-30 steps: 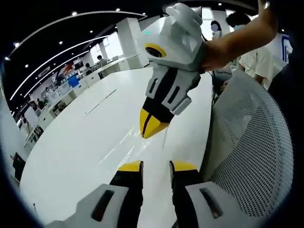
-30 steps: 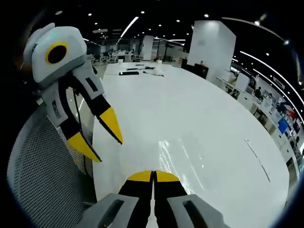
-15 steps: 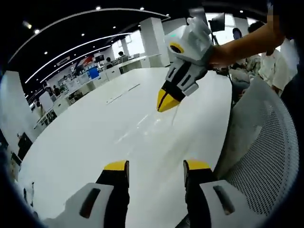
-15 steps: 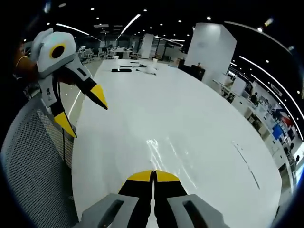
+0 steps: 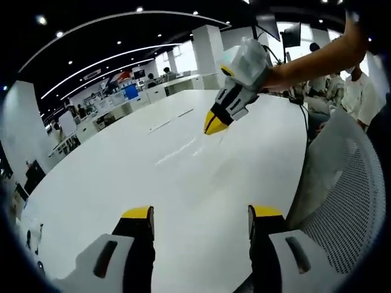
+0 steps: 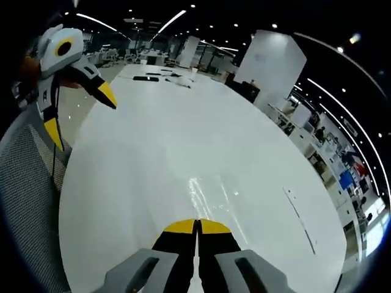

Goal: Open the resealable bag by pulling the two sides of the seal apart until the entire bag opening is separated and visibly accessible.

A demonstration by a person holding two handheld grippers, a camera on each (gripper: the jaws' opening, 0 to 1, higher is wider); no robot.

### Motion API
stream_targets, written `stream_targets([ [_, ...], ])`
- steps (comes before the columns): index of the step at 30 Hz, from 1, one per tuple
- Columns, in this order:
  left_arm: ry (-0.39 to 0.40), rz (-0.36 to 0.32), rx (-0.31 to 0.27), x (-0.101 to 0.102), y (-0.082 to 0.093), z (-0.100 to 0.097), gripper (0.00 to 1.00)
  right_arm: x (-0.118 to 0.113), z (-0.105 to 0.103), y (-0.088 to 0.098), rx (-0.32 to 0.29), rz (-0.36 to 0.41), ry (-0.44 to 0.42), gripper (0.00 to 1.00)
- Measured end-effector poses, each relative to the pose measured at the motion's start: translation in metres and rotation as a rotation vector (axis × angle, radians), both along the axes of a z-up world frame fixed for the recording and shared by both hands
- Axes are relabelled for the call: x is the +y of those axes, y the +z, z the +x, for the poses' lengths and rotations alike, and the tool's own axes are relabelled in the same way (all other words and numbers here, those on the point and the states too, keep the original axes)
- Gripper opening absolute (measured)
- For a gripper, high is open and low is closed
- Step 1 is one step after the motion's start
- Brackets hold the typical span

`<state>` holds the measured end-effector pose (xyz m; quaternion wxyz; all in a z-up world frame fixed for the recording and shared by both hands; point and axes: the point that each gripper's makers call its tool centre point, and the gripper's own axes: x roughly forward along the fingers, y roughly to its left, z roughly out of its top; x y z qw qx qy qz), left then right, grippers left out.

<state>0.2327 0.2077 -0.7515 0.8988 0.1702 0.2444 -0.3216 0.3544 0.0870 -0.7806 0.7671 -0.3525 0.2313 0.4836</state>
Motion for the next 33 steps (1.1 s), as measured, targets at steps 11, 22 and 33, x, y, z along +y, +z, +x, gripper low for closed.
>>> stream_targets([
  [11,0.040,-0.056,0.021,0.005,0.002,0.010,0.63,0.001,0.008,-0.026,-0.006,-0.096,0.043,0.00],
  [22,0.093,-0.119,0.061,0.010,-0.003,0.009,0.63,-0.012,-0.009,-0.056,0.065,-0.153,0.038,0.01],
  [33,0.086,-0.102,0.066,0.011,-0.004,0.008,0.62,-0.004,-0.035,-0.073,0.141,-0.138,0.030,0.08],
])
